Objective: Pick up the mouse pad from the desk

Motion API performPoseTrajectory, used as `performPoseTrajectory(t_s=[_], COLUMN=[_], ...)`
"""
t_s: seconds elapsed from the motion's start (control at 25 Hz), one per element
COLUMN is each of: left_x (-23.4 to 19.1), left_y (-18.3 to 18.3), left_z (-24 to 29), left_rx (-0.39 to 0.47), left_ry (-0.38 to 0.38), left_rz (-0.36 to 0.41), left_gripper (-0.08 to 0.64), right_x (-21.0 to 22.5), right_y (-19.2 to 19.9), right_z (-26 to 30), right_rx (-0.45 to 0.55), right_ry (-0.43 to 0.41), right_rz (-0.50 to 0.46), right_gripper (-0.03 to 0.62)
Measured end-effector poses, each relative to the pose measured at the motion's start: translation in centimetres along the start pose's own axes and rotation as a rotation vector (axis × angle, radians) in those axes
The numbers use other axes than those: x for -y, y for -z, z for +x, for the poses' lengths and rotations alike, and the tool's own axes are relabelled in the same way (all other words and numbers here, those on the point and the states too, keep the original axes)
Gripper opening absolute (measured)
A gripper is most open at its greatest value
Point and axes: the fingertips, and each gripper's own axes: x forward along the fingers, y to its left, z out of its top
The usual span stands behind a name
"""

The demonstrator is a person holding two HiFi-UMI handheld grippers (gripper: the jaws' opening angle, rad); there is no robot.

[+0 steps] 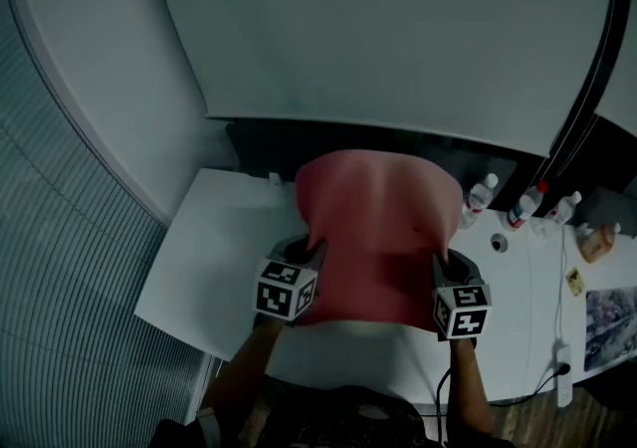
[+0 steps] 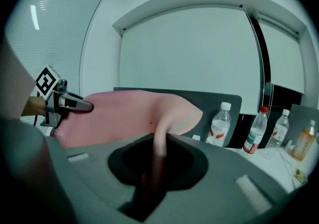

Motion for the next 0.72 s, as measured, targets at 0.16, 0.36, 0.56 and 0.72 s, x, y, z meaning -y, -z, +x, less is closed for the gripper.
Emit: performPoseTrajectory(t_s=[0.16, 0.36, 0.56, 0.72], left_x=[0.1, 0.5, 0.5, 0.6], left_y=[-2.0, -4.8, -7.8, -10.1], left_z=[-0.4, -0.7, -1.2, -1.9], left_rx=[0.05, 0.108, 0.166, 0.225], left_ry=[-0.002, -0.006, -0.013, -0.02], left_rz=[0.002, 0.012, 0.02, 0.029], left_gripper=[0.067, 0.067, 0.067, 0.067], right_x=[0.5, 1.3, 1.7, 1.8], right_y=[-1.8, -4.5, -7.3, -9.4], right_z=[-0.4, -0.9, -1.4, -1.9], right_rx=[0.04, 0.091, 0.144, 0.194], right_ry=[0.025, 0.048, 0.075, 0.1], right_rz=[-0.023, -0.039, -0.064, -0.081], right_gripper=[0.061, 0.063, 0.063, 0.063])
